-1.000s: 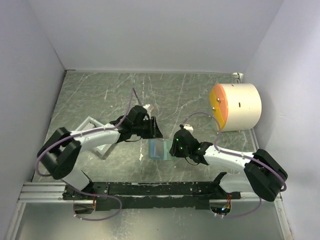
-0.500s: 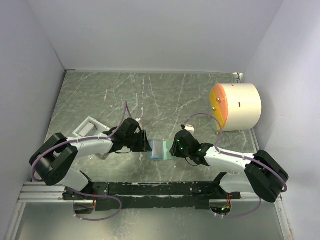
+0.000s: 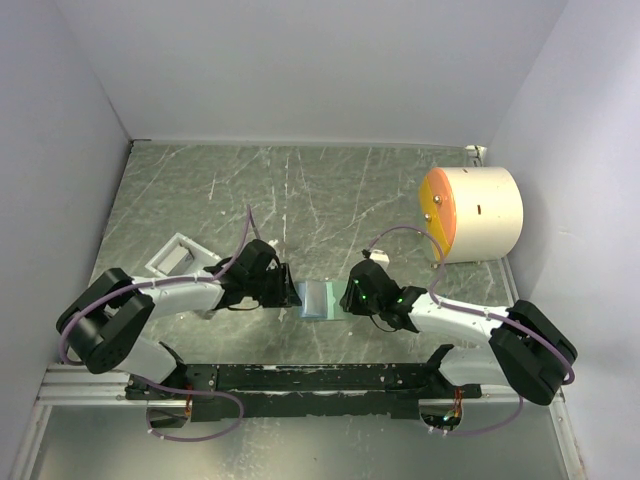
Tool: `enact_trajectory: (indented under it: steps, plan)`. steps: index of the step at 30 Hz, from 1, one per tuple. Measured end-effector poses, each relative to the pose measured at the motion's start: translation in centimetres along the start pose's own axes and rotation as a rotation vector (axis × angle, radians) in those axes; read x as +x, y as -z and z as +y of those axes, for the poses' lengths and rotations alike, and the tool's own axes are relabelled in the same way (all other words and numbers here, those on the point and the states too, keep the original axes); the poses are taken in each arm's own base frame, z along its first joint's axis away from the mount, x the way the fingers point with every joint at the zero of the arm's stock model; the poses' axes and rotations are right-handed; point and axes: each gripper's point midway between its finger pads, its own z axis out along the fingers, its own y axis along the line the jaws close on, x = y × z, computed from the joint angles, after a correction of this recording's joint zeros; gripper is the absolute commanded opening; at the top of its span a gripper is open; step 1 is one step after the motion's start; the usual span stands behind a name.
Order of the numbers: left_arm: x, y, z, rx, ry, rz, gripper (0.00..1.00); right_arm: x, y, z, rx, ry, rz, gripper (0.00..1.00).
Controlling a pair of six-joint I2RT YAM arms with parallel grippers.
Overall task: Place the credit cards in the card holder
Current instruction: Open the card holder at the center of the board, then adjust the card slot at the card holder.
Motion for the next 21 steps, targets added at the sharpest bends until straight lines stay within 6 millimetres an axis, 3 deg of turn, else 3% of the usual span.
enact_trajectory:
  steps: [13, 16, 21]
  plan:
    - [1.0, -0.8, -1.4, 0.150, 0.058, 0.007, 0.49, -0.1, 0.0, -0.1, 0.004, 0.000, -0.005, 0.28]
    - [0.7, -0.5, -2.6, 0.218, 0.063, -0.006, 0.47, -0.1, 0.0, -0.2, 0.007, 0.000, -0.009, 0.28]
    - [-0.6, 0.6, -5.1, 0.327, 0.047, -0.054, 0.36, -0.1, 0.0, -0.2, 0.008, 0.000, -0.010, 0.28]
